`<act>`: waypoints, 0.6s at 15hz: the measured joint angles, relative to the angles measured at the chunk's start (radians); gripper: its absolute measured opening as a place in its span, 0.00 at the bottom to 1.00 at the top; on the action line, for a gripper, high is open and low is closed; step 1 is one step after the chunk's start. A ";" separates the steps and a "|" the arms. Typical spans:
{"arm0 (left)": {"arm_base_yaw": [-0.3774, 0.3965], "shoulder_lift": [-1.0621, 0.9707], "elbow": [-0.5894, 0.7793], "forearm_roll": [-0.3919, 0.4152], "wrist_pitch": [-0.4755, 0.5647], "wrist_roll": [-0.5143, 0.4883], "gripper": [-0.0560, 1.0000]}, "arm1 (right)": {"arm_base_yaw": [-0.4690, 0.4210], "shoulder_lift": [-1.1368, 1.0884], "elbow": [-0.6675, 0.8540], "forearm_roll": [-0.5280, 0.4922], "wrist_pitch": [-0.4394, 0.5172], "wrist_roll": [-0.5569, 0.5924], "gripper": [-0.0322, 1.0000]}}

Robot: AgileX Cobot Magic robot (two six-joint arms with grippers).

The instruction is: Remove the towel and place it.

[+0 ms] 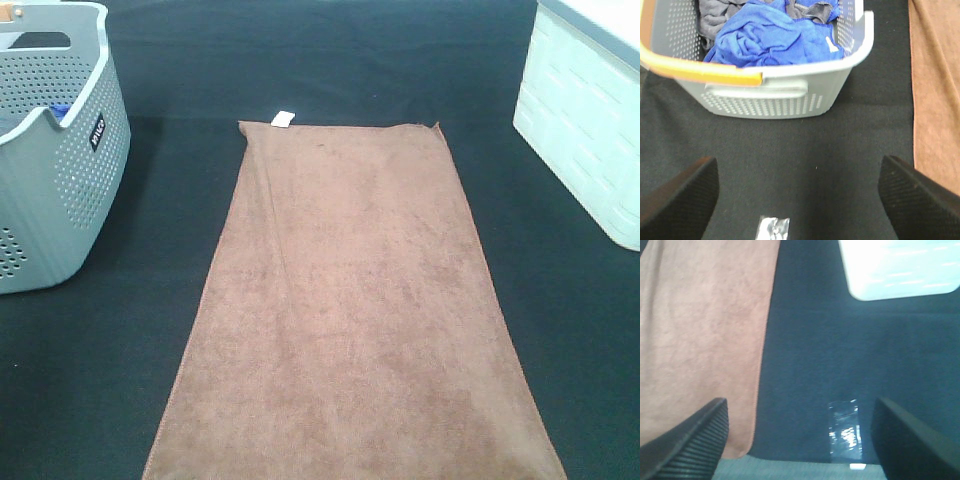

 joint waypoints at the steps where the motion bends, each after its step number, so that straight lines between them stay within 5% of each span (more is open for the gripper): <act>1: 0.000 -0.123 0.063 0.000 0.001 0.010 0.82 | 0.000 -0.092 0.037 -0.013 0.000 0.000 0.77; 6: 0.000 -0.471 0.253 -0.026 0.007 0.022 0.82 | 0.000 -0.309 0.159 -0.013 -0.010 -0.028 0.77; 9: 0.000 -0.658 0.288 -0.085 0.018 0.111 0.82 | 0.000 -0.394 0.219 -0.013 -0.038 -0.066 0.77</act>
